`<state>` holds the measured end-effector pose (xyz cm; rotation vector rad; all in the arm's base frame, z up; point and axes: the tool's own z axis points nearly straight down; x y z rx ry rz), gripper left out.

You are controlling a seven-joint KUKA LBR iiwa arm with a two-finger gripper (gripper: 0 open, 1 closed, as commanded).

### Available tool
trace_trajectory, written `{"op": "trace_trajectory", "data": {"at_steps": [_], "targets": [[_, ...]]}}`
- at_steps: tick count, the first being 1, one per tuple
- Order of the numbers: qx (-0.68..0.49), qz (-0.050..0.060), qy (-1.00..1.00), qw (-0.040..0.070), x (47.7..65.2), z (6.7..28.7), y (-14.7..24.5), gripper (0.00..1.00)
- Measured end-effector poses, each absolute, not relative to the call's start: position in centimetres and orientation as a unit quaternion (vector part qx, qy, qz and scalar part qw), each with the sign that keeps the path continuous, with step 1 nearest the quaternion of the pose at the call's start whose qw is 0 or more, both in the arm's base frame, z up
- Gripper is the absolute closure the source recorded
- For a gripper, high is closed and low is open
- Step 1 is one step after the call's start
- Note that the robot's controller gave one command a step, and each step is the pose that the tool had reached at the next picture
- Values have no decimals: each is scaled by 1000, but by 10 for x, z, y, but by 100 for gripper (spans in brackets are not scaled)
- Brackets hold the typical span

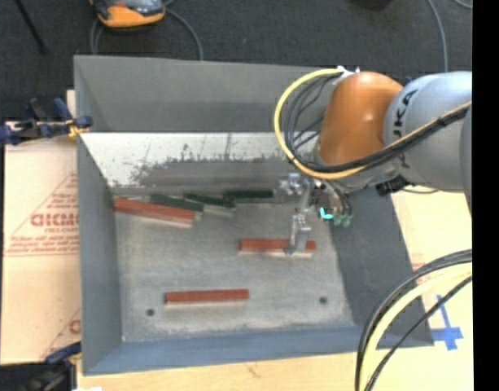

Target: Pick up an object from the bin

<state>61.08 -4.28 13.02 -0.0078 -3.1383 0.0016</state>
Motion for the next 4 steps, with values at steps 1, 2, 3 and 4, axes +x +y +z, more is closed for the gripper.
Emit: {"op": "trace_trajectory", "data": {"at_steps": [1,2,3,4], "targets": [[-2,1,-1000,-2,613,135,-43,0],[-43,-1,-999,-2,580,71,-29,100],[-42,0,-999,-1,580,71,-29,100],[-36,1,-999,-3,599,225,-50,100]]}}
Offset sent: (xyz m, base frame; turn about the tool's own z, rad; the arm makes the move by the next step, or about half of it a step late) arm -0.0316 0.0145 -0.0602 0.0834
